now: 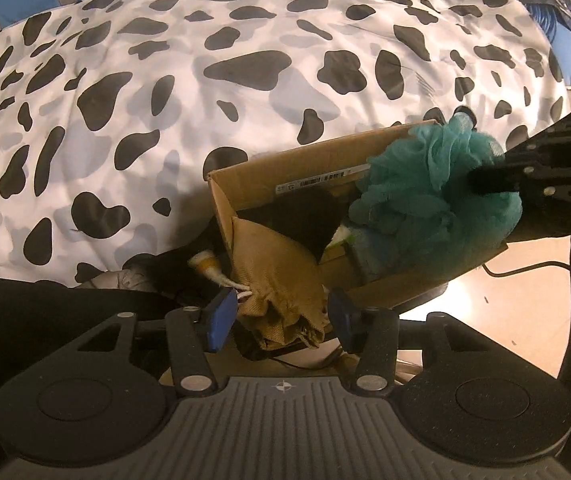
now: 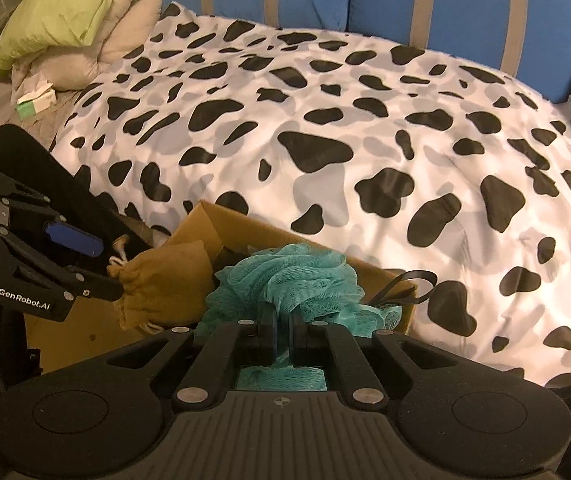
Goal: Organize soft objects
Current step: 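Lower the pouch and pouf into the box and open both tools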
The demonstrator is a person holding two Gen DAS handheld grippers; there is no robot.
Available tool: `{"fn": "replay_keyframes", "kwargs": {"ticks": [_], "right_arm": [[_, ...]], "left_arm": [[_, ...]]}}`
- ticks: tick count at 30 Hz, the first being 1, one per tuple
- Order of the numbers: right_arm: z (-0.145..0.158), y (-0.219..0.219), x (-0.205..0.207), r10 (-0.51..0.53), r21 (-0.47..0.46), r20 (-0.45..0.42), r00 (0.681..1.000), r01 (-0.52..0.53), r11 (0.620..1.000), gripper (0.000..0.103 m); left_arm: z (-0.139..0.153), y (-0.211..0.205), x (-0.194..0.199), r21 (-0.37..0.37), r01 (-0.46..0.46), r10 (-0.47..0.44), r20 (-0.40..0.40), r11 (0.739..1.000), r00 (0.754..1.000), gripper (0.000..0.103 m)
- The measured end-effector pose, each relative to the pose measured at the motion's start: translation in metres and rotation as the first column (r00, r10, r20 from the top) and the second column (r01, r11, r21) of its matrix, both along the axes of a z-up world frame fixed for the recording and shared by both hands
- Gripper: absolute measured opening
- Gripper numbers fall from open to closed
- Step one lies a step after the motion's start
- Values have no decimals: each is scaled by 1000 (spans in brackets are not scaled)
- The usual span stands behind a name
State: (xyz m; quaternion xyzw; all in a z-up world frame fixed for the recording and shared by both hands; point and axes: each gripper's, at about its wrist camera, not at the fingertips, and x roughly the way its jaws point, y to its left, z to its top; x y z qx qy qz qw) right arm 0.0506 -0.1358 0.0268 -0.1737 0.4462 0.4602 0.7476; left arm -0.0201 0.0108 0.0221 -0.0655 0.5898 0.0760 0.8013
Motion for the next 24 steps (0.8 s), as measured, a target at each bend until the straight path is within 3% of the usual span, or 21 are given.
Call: {"fn": "replay_keyframes", "kwargs": {"ticks": [6,7,9,11,12,13,18,24], "right_arm": [[-8,3,-1,6,-32,-53,999,-8,999,9],[-9,3,-1,9,-37,-58,998,-11,999,15],[-9,4,0,4,-37,-61,998,-6,999,36],[-7,2,2,-9,-18,-66,998,8,1000,81],[-5,1,2,-17,-9,-63,998,17,1000,88],[-5,0,3,-20,-4,-66,998,20,1000,94],[-10,4,3,-19,-50,-68,997,16,999,102],[-15,7,3,-45,-101,-56,997,39,994,103]], "left_arm": [[-1,6,-1,-29,-31,31,7,999,999,49],[0,8,-1,-35,-38,38,10,999,999,49],[0,10,-1,-45,-50,50,15,998,999,50],[1,12,-2,-54,-61,62,23,997,998,63],[2,13,-3,-57,-64,66,32,996,997,72],[3,13,-3,-61,-66,68,42,996,997,73],[3,12,-3,-58,-76,78,42,995,996,76],[3,13,-3,-68,-109,111,30,992,993,82]]}}
